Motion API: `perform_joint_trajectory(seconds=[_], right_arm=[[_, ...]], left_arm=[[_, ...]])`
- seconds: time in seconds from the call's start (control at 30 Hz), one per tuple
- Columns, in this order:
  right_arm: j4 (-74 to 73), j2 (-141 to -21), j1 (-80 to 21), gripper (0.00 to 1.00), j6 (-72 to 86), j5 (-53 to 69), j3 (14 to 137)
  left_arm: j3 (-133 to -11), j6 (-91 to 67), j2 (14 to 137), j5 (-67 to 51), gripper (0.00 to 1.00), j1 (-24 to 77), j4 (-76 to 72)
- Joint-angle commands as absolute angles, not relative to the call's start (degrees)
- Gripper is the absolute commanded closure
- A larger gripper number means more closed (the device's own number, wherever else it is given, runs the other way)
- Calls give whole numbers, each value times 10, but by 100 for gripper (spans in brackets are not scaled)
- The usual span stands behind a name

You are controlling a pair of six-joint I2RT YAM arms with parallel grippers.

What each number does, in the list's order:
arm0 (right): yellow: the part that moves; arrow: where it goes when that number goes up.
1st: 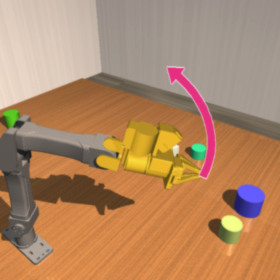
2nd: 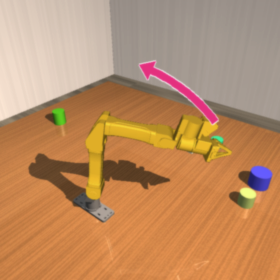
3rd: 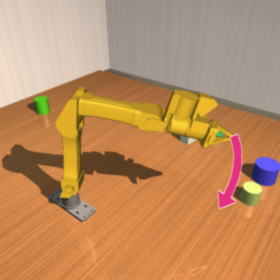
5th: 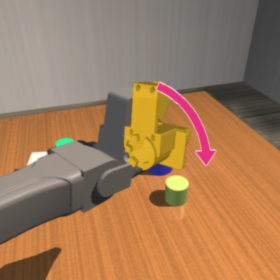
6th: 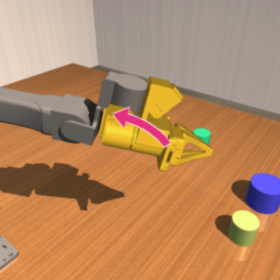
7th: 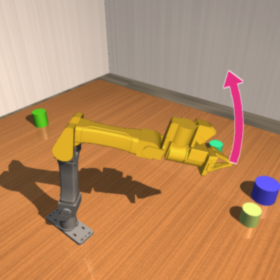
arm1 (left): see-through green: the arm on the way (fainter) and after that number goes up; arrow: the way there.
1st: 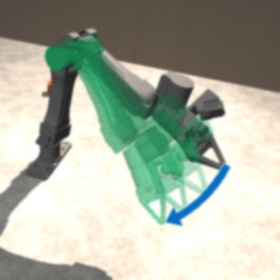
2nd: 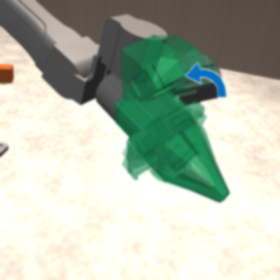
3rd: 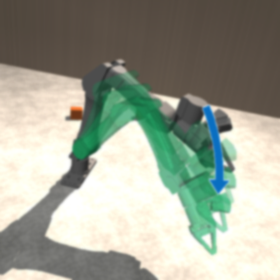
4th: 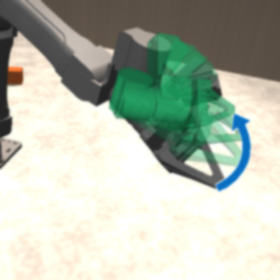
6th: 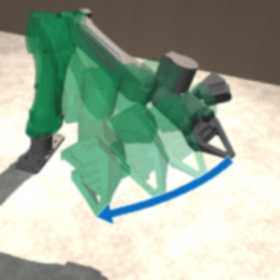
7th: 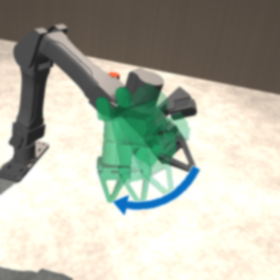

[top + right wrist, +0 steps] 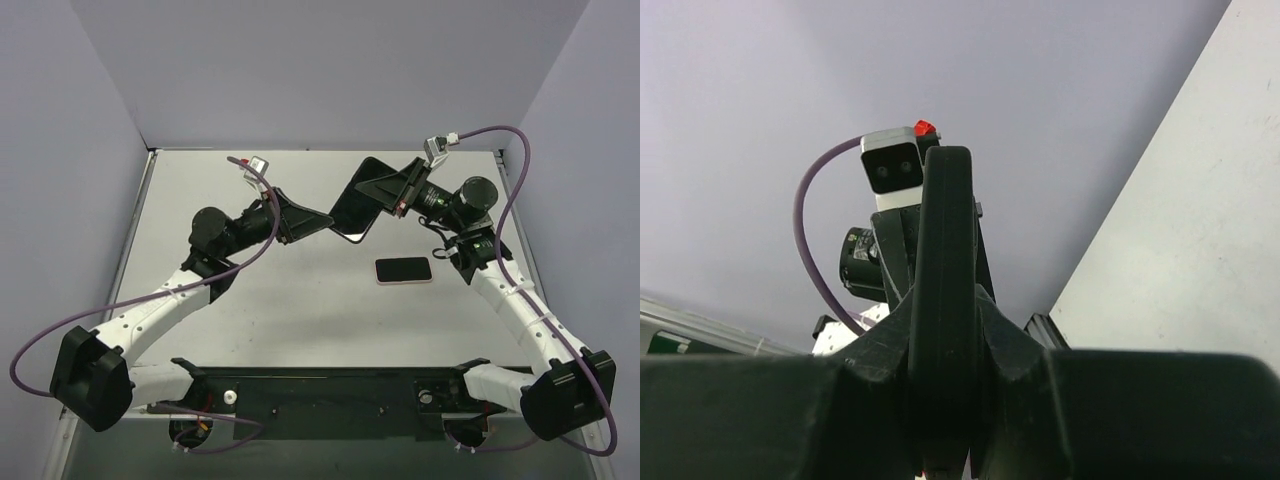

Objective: Take the phone out of the phone case
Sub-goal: Remove the phone case from the phone.

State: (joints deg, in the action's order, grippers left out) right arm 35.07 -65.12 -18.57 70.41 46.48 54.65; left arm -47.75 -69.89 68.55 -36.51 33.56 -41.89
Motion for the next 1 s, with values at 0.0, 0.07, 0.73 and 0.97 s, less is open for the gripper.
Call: perform_joint_trajectory(seconds=[0.0, 0.07, 0.73, 0.97], right_arm=[[449, -669, -175, 100, 737, 451, 588], [448, -676, -175, 100, 738, 452, 595], [708, -801, -221, 100, 1074, 434, 587], [795, -799, -233, 100, 1145, 407, 597]], left_arm=[[-527, -744, 701, -405, 63, 331, -522], [-535, -752, 709, -413, 67, 329, -533], [-588, -823, 771, -425, 100, 350, -876], [-539, -742, 759, -427, 100, 348, -775]])
